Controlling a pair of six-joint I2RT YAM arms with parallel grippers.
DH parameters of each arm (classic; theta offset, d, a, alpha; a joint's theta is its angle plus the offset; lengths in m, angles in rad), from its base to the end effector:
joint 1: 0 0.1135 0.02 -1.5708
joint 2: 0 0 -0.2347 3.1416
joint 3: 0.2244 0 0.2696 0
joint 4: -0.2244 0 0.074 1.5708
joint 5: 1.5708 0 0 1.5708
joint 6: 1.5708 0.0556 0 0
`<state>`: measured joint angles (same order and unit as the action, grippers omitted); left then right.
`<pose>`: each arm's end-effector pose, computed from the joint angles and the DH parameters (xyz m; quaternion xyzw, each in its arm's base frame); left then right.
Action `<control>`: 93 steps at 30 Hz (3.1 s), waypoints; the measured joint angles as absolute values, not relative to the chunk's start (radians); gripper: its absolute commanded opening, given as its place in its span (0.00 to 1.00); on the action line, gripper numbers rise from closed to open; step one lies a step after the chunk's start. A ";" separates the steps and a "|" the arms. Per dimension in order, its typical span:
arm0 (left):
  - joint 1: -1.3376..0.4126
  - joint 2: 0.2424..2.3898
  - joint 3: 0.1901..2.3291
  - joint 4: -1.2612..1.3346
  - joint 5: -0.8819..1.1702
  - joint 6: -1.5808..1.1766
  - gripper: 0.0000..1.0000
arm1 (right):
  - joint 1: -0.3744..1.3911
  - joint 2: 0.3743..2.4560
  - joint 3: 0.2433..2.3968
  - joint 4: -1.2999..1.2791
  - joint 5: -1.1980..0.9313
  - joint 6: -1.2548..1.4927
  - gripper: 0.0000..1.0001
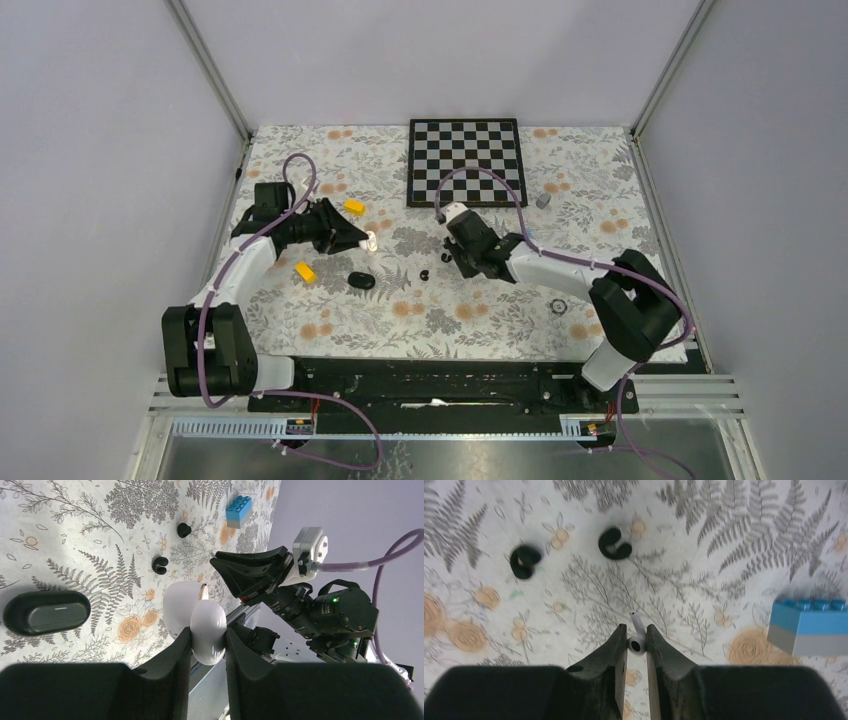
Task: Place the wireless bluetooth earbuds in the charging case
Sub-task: Place the earbud at the center of the board, then pick up the earbud from the center of the board.
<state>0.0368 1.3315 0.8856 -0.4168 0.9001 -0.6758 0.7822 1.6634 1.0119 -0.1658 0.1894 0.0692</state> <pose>0.2994 -0.0326 0.1998 -0.1532 0.8441 -0.4854 0.1682 0.2734 0.2569 0.1417 -0.2905 0.8796 0.0712 0.3699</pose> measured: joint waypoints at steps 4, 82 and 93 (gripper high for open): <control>-0.001 1.338 0.886 -0.414 0.885 -0.682 0.00 | 0.779 1.591 0.904 -0.147 0.190 0.084 0.12; -0.088 1.469 0.981 -0.346 0.859 -0.733 0.00 | 0.728 1.542 0.831 -0.263 0.302 0.299 0.68; -0.088 1.469 0.981 -0.343 0.860 -0.733 0.00 | 0.735 1.542 0.830 -0.215 0.164 0.373 0.73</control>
<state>-0.0879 1.4689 0.9813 -0.3428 0.8600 -0.7330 0.7349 1.5417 0.8303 -0.2146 0.1642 0.3725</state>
